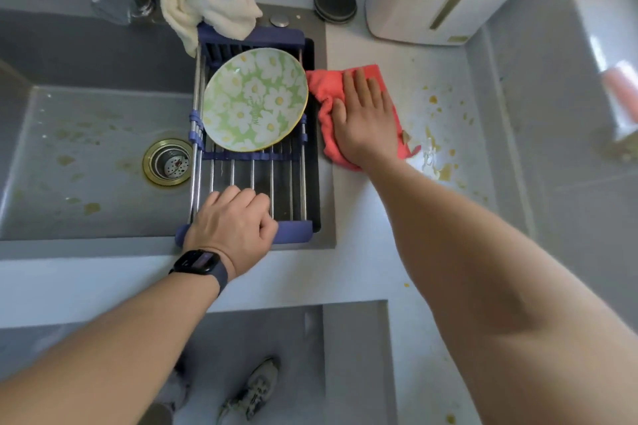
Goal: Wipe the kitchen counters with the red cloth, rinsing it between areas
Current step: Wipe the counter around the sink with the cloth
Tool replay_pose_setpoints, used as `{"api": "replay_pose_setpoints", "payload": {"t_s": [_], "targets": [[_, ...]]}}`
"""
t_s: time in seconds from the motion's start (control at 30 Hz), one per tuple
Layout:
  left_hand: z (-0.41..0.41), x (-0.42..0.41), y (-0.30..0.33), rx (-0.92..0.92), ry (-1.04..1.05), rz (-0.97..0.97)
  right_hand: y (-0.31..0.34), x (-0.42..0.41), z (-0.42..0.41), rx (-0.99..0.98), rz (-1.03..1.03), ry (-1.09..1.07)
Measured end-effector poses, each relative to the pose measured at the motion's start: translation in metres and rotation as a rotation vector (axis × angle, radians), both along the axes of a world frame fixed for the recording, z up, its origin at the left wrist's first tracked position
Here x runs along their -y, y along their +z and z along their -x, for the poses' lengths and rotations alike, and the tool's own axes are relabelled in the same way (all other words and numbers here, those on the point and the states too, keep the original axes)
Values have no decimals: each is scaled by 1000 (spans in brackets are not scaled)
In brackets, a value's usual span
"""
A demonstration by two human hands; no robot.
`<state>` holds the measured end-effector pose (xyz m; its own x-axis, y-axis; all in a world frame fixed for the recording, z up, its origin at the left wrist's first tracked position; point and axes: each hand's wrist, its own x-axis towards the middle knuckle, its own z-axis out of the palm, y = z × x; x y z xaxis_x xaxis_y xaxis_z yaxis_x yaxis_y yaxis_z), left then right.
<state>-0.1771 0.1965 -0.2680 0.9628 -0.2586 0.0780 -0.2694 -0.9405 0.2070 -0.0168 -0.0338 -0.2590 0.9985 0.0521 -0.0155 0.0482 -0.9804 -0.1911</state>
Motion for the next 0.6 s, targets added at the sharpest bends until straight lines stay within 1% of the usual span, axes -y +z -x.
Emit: {"api": "replay_pose_setpoints", "payload": {"t_s": [0.07,0.23,0.27,0.37,0.43,0.5,0.6], "targets": [[0,1,3,-23,7,-13,0,3,41,-4,-25,-24],[3,1,8,-37,9,-52,6,15,131,-89,-25,-53],[4,2,9,-30,12,-76,8,21,145,-97,-22,-51],[8,6,14,-3,19,-232,12,42,173,-118,2,-94],[5,10,19,24,-21,-295,13,54,179,-134,6,-147],[-7,22,25,14,-36,-247,15,60,179,-144,2,-192],[-41,64,34,-70,95,-5,14,66,173,-157,-7,-286]]}}
